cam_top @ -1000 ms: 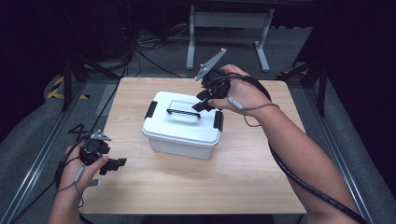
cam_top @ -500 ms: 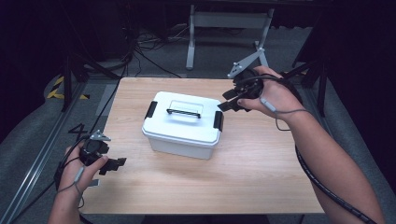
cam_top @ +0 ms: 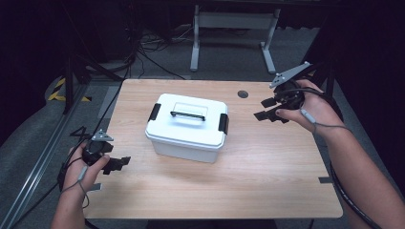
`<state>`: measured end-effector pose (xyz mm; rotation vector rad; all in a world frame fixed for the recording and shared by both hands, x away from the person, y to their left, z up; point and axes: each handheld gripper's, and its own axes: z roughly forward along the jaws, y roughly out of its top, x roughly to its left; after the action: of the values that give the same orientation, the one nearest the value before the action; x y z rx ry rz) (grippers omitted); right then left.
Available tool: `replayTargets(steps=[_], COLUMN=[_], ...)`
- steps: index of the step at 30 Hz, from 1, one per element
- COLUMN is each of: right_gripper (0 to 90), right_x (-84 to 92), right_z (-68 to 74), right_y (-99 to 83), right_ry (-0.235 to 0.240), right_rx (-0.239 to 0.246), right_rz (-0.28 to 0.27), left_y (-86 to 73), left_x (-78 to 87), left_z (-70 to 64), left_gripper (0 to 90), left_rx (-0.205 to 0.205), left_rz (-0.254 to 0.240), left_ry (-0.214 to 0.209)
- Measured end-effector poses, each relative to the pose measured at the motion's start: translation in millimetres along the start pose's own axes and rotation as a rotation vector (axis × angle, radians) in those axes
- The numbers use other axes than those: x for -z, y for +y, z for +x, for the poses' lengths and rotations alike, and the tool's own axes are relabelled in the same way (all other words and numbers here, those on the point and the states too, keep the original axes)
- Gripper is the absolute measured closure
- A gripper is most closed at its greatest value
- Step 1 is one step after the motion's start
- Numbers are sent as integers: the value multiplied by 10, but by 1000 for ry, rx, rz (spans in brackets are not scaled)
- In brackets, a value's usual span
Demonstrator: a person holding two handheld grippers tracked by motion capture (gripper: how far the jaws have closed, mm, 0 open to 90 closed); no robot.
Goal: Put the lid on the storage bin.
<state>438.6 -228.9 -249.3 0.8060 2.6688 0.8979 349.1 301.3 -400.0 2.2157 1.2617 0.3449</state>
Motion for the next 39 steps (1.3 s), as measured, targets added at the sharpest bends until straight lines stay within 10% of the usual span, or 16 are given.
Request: replayTargets(steps=[6,17,32,39], right_gripper=[384,392,423,411], right_x=[-33,-133,-453,-583], right_z=[-115,-188,-218,-278], right_y=[-235,-764,-1456,-1687], right_ry=[-69,-84,-75,-80], right_rx=[-55,-30,-73,-99], right_rz=[0,-76,-112,-94], left_y=[-63,-50,-101,-152], left_x=[-14,60,-39,-81], left_z=[99,118,83,135], left_gripper=[187,207,191,189], left_rx=[15,13,-53,-23], left_rz=[16,-24,-25,-41], left_ry=[25,-31,-5,4])
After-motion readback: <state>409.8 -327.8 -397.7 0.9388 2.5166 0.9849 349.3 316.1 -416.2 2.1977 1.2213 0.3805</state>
